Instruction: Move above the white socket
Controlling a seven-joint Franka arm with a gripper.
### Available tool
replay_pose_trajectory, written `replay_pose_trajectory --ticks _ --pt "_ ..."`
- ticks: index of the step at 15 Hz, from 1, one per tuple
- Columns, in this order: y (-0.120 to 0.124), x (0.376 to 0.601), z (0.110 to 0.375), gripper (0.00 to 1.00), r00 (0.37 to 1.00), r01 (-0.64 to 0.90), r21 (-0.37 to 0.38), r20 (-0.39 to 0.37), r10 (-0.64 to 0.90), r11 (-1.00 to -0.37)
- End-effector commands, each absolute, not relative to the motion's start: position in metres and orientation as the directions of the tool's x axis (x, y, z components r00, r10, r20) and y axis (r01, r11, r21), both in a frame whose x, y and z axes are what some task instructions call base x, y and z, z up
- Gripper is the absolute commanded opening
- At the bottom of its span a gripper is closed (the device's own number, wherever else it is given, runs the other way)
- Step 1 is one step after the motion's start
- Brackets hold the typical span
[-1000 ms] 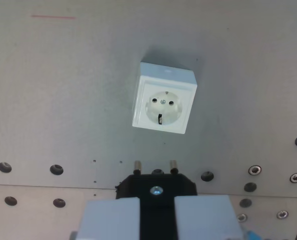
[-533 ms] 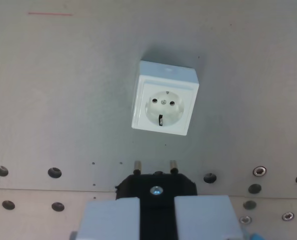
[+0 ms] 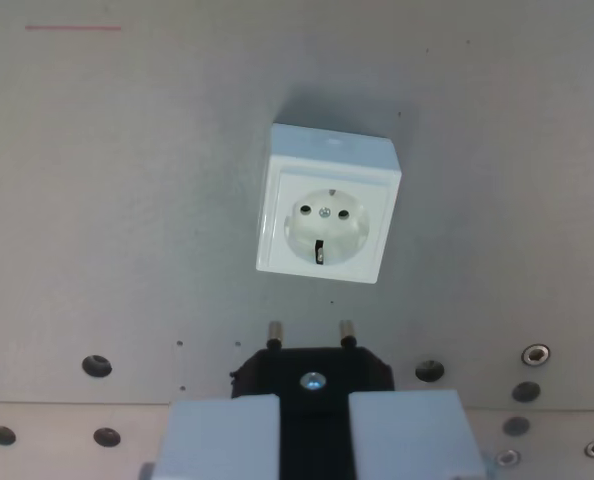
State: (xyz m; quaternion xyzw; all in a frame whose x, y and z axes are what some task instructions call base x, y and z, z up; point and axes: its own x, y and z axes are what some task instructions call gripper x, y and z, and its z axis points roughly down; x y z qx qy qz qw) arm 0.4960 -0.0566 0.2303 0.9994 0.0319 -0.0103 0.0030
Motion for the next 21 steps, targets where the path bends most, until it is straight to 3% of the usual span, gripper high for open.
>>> replay_pose_trajectory --ticks 1,21 --pt "-0.059 0.490 0.218 0.00 0.996 -0.001 0.027 0.089 0.001 -1.000" --pt "-0.067 0.466 0.141 0.00 0.991 -0.070 0.030 0.116 -0.066 -0.997"
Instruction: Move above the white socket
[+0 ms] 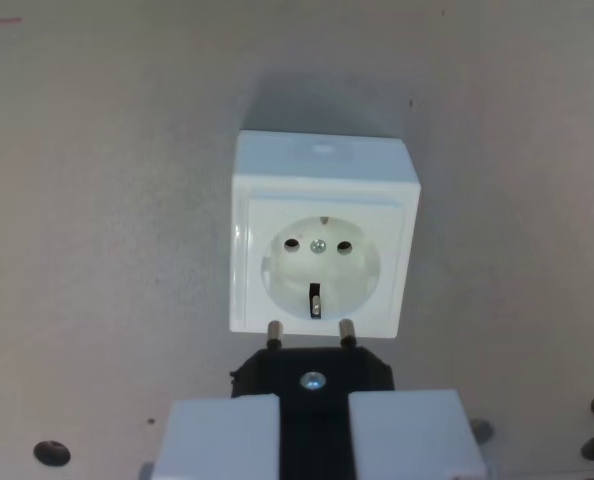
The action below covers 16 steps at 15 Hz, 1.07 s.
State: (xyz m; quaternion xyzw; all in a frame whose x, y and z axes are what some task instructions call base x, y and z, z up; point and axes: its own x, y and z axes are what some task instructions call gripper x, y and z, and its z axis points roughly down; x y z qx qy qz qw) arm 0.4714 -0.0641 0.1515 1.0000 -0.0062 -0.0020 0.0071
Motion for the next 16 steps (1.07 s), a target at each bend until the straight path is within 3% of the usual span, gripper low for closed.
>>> replay_pose_trajectory --ticks 1,16 --pt "-0.067 0.465 0.138 0.00 0.991 -0.073 0.029 0.115 -0.069 -0.997" --pt "-0.070 0.454 0.110 0.00 0.990 -0.077 0.023 0.122 -0.074 -0.997"
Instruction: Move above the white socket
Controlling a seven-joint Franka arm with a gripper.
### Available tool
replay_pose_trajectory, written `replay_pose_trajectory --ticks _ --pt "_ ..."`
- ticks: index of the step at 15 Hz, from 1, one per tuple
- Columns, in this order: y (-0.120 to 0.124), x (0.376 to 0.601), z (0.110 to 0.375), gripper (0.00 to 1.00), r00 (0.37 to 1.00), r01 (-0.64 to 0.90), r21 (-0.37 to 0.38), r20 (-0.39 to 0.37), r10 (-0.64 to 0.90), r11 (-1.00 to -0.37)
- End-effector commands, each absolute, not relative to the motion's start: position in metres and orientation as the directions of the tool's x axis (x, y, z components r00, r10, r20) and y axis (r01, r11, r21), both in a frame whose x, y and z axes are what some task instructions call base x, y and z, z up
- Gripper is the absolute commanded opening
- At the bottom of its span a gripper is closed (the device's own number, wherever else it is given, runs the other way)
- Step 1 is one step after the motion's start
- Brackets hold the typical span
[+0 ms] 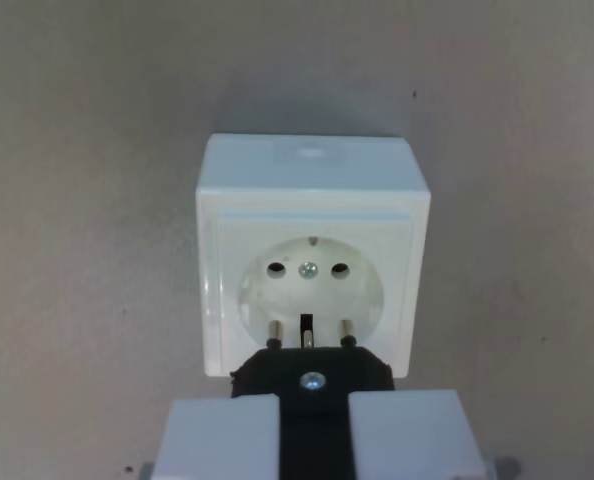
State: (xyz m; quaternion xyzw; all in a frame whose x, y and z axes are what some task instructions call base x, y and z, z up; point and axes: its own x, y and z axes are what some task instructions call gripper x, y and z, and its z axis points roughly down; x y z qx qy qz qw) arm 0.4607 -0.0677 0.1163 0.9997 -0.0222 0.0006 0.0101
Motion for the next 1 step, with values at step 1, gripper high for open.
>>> replay_pose_trajectory --ticks 1 --pt "-0.0701 0.4536 0.1097 0.00 0.990 -0.075 0.023 0.122 -0.071 -0.997"
